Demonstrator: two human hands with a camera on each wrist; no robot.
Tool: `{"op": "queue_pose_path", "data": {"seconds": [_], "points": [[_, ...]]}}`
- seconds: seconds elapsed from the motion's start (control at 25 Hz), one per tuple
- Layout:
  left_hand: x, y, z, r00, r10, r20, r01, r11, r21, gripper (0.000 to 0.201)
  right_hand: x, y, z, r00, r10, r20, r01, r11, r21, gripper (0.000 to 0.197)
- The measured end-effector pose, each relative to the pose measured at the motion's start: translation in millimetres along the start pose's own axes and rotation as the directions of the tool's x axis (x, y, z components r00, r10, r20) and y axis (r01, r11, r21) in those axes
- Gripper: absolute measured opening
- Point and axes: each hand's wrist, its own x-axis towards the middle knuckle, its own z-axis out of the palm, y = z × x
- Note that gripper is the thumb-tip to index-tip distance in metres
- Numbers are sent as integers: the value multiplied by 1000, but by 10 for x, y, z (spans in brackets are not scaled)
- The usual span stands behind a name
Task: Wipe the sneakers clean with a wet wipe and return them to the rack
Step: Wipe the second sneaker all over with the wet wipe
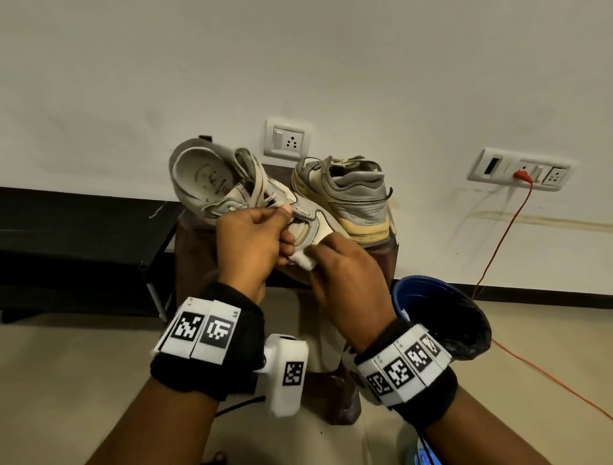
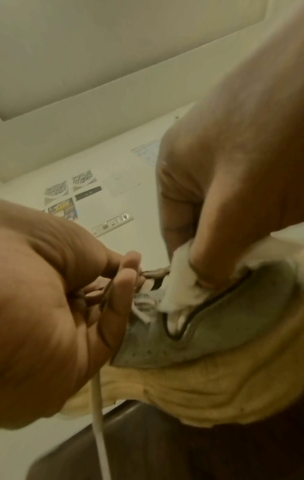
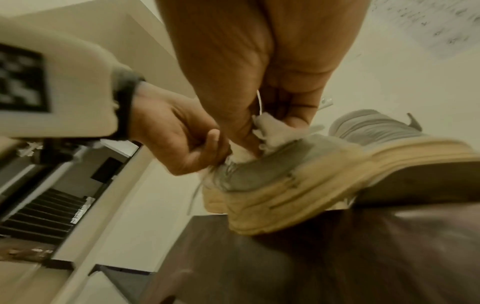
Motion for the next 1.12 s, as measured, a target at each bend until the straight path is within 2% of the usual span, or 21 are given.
{"op": "queue_pose_path", "data": {"seconds": [0.04,0.08,0.12,0.2,0.24,0.28,0.36,0.44,0.56,0.64,0.72,0.8,0.88,0.96,1.04,1.12], "points": [[24,-21,-10,999,52,1,-52,994,93,16,77,74,-13,998,48,-46,-47,999,19,14],[41,-30,-20,991,135,12,-134,956,260,16,155,143,-33,992,87,-92,-83,996,45,15],[40,-36,-32,973,227,43,-221,859,463,18,216,188,-53,985,116,-128,-108,992,66,15],[-39,4,-26,932,329,153,-317,535,783,23,302,228,-64,981,134,-143,-124,989,77,15],[-76,32,-23,922,322,216,-342,412,845,28,321,228,-63,984,130,-122,-120,989,84,16],[-104,50,-31,914,301,271,-366,328,871,35,323,219,-68,989,118,-91,-109,989,95,17],[-133,53,-59,891,278,359,-417,188,889,44,290,192,-91,998,66,-20,-63,993,99,20],[-131,28,-95,866,294,405,-448,97,889,41,245,172,-109,999,22,29,-23,998,59,20],[-134,19,-150,851,298,433,-468,55,882,35,275,204,-112,998,68,-1,-68,998,-8,19],[-149,21,-216,856,259,447,-477,63,877,38,329,299,-103,989,143,-37,-144,989,-20,20],[-158,22,-286,855,239,460,-489,76,869,37,305,351,-105,984,175,-18,-174,985,5,21],[-167,8,-327,843,250,476,-506,68,860,32,193,279,-116,994,106,35,-107,993,45,22],[-175,-22,-347,831,279,481,-512,48,858,28,49,99,-123,995,-21,102,13,996,84,24],[-175,-50,-348,825,294,483,-517,46,855,24,-71,-63,-114,982,-93,164,81,994,77,33],[-167,-53,-364,826,293,482,-523,80,848,27,-35,-50,-133,986,-74,148,66,996,56,39],[-160,-34,-392,828,297,476,-528,124,840,32,78,107,-147,996,38,86,-42,998,47,29]]}}
